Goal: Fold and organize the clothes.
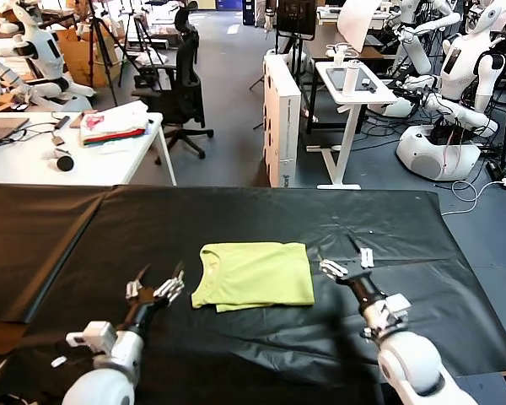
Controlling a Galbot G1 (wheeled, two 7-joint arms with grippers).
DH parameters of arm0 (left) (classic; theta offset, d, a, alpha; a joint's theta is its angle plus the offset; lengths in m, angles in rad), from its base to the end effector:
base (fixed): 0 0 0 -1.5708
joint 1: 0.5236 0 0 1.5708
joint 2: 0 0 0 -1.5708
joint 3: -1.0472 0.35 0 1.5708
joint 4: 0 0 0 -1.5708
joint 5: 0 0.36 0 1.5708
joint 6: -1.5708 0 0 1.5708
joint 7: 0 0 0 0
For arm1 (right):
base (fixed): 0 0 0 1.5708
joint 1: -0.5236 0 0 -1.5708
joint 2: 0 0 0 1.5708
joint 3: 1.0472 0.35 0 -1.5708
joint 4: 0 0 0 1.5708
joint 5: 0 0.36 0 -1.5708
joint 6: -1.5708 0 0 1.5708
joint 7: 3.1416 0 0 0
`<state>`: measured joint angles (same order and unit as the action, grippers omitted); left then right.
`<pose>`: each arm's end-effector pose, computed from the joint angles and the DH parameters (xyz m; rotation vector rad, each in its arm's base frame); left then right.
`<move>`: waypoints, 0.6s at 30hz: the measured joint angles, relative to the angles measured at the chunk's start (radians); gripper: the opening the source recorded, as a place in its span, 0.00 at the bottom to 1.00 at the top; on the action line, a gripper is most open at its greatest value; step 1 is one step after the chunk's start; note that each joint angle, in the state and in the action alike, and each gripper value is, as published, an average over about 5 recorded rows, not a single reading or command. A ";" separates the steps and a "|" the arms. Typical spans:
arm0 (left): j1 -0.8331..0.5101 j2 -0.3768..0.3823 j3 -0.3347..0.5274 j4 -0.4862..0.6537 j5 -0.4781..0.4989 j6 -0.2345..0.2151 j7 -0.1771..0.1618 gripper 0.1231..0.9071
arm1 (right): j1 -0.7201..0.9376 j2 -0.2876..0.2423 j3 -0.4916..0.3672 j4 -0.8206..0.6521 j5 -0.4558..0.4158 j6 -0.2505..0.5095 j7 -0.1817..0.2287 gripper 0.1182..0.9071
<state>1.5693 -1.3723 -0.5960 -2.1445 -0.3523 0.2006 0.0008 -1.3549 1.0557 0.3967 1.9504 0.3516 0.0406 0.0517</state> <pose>0.1880 0.0519 -0.2780 -0.0995 -2.9830 0.2088 0.2527 -0.0699 -0.3000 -0.3727 3.0875 -0.1346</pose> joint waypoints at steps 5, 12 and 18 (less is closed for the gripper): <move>0.120 0.055 -0.023 -0.028 0.082 -0.115 -0.001 1.00 | -0.187 0.019 0.115 0.098 -0.098 0.019 0.071 1.00; 0.311 0.142 -0.072 -0.056 0.092 -0.218 -0.027 1.00 | -0.426 0.068 0.250 0.195 -0.134 0.048 0.104 1.00; 0.464 0.184 -0.112 -0.065 0.075 -0.259 -0.083 1.00 | -0.587 0.114 0.293 0.267 -0.141 0.050 0.106 1.00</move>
<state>2.0333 -1.1884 -0.7078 -2.2099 -0.2774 -0.0585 -0.0827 -1.9418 1.1693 0.6896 2.2179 0.2108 0.0904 0.1573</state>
